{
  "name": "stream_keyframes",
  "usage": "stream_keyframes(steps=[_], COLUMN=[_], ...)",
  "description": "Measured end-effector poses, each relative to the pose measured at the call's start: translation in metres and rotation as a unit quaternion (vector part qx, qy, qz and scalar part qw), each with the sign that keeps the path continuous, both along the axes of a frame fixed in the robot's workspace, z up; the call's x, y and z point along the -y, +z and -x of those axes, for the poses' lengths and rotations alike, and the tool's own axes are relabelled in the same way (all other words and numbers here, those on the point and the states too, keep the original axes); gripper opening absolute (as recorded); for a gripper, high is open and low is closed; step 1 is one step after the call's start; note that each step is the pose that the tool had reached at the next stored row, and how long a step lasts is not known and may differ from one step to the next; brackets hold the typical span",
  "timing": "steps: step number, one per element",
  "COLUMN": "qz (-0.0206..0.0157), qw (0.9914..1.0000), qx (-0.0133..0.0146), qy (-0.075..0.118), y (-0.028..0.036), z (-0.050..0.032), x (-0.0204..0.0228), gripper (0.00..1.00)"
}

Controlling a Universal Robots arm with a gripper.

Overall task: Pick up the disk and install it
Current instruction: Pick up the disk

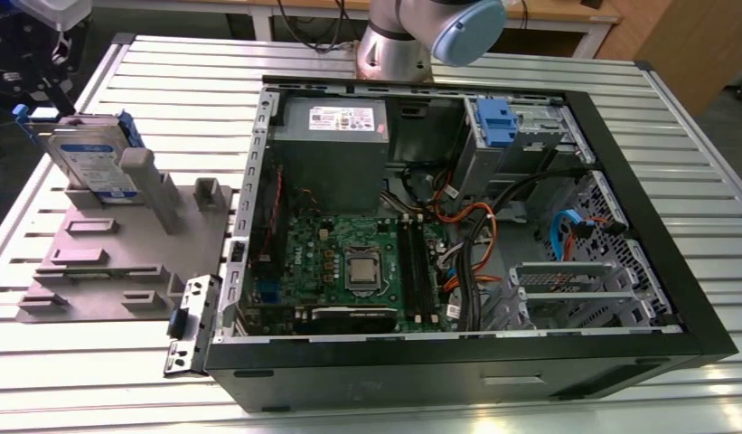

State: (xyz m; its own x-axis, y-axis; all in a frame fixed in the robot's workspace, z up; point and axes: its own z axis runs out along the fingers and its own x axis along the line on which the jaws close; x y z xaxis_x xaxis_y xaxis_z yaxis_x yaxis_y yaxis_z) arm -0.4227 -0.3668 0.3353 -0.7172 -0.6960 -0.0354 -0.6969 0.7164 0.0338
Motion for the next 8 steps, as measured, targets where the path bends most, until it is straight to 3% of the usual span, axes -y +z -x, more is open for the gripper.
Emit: stream_keyframes(steps=[4,8], qz=[0.0,0.0], qw=[0.99939,0.99763], qx=[0.0,0.0], qy=[0.035,0.069], y=[0.0,0.0], z=[0.0,0.0], x=[0.0,0.0], gripper=[0.11,0.11])
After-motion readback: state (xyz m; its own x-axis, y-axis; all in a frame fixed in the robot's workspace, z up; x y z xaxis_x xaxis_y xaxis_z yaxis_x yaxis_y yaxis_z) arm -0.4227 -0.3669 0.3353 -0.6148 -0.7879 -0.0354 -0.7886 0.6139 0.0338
